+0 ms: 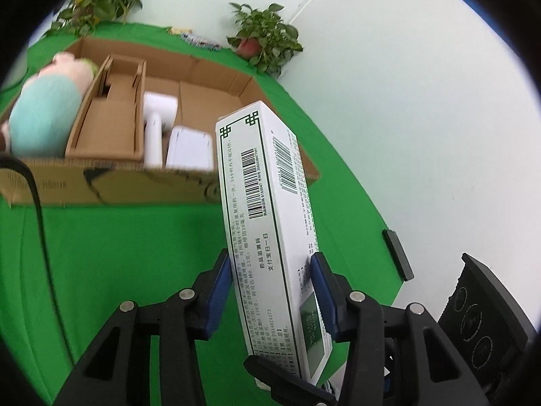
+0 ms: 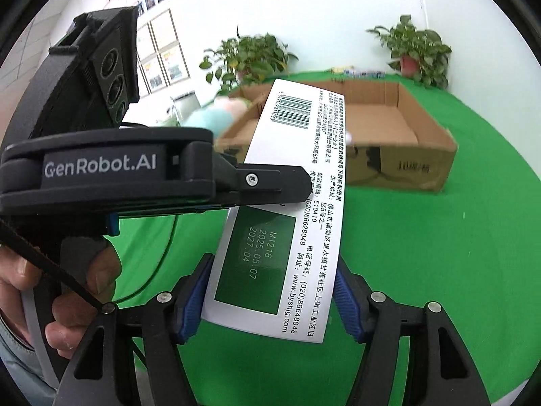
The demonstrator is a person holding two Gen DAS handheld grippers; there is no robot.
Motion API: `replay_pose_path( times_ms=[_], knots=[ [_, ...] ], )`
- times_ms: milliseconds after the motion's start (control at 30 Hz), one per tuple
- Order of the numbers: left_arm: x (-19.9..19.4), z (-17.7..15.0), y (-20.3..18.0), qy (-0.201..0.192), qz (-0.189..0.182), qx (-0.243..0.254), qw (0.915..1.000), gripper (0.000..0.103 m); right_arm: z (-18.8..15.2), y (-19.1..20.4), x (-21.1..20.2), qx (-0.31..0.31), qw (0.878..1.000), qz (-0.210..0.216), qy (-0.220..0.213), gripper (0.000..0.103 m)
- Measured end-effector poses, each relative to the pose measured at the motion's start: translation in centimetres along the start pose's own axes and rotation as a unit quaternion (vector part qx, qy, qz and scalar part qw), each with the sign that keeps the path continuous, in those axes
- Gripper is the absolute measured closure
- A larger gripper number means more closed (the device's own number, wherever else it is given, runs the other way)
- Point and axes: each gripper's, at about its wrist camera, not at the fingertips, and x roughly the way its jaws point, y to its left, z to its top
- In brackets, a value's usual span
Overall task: Organize objects
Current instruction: 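Lift the product box upright with both grippers and carry it over the box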
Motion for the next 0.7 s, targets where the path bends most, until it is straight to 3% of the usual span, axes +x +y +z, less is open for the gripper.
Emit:
replay_pose_path(
  times_ms=[267,467,700],
  knots=[
    [-0.2,7.1,-4.1,-0.036,-0.002,0.052,0.998,0.06,7.1,-2.7,-1.8,0.008,0.999,-0.012,-0.048,0.041],
    [0.5,12.4,-6.3,-0.056,-0.01,0.065,0.9963,0.06,13.0,-4.9,-2.7,0.013,0.997,-0.01,-0.073,0.041],
    [2.9,16.5,-5.5,-0.044,-0.001,0.05,0.9978,0.061,17.6,-7.6,-1.3,0.018,0.998,0.0,-0.06,0.041]
  ],
)
